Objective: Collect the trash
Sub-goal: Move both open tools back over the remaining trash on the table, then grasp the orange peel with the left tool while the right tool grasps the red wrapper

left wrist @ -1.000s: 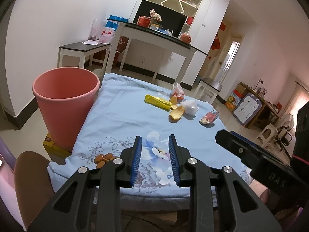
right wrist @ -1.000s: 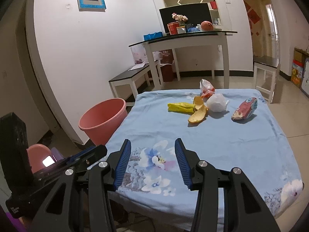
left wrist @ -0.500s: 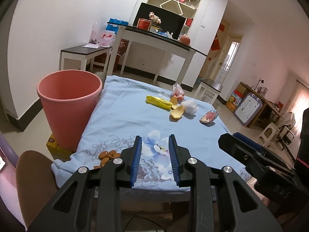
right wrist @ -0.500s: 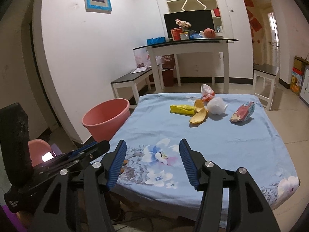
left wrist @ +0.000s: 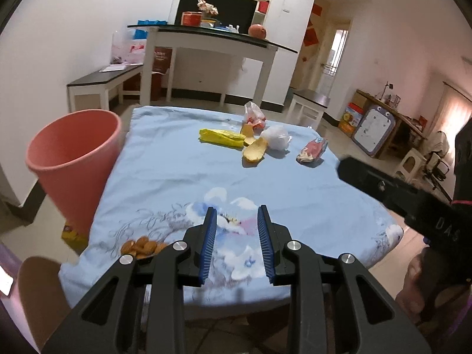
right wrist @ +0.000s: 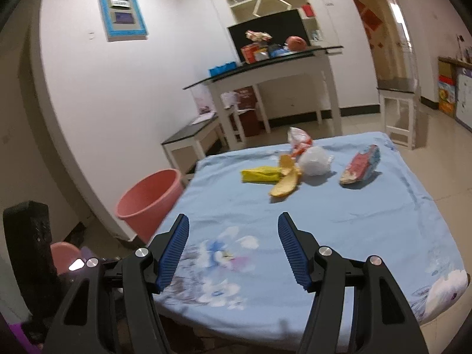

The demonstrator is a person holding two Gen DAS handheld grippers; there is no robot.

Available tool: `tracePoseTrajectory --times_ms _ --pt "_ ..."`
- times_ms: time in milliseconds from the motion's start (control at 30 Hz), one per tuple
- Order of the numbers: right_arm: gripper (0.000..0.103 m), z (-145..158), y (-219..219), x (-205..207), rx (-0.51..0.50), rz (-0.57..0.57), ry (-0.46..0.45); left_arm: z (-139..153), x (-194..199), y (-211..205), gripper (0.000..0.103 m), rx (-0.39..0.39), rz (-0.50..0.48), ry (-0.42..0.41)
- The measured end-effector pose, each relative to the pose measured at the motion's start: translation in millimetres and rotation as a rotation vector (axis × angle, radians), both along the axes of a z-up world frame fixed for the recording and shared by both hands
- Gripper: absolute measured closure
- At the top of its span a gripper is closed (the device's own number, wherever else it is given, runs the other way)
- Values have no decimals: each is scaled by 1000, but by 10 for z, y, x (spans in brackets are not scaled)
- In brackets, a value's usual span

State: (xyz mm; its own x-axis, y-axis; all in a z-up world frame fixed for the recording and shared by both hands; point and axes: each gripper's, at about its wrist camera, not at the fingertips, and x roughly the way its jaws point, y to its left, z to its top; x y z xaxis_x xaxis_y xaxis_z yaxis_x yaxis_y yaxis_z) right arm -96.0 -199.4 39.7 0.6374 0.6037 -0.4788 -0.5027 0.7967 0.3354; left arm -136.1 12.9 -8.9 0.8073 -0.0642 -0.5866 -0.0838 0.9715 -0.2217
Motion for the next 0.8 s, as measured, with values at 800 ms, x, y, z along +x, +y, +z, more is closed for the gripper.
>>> tracePoseTrajectory --times_ms 800 --pt "41 -266 -585 1397 -36 -242 128 -331 1914 -71 74 -86 -75 208"
